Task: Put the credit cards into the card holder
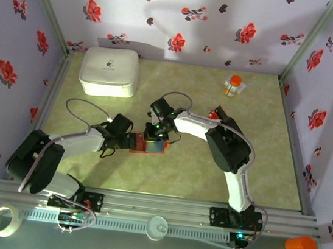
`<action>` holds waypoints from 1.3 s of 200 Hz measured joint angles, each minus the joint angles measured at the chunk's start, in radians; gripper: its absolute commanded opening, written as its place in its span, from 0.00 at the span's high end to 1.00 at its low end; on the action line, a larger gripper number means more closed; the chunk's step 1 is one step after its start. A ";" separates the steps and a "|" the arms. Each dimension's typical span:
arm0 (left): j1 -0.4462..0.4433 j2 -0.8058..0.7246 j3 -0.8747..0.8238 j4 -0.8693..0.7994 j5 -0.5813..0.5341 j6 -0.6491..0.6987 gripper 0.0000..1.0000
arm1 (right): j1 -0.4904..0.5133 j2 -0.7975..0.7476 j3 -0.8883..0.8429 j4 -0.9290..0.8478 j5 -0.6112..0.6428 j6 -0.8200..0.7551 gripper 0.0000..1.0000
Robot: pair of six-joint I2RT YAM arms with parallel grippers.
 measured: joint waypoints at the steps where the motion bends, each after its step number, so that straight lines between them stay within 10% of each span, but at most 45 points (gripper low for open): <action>1: 0.000 0.000 0.000 0.000 0.000 0.000 0.00 | 0.000 0.000 0.000 0.000 0.000 0.000 1.00; 260: 0.017 -0.037 -0.019 -0.008 0.016 -0.012 0.00 | 0.066 -0.094 -0.043 -0.054 0.137 0.005 0.98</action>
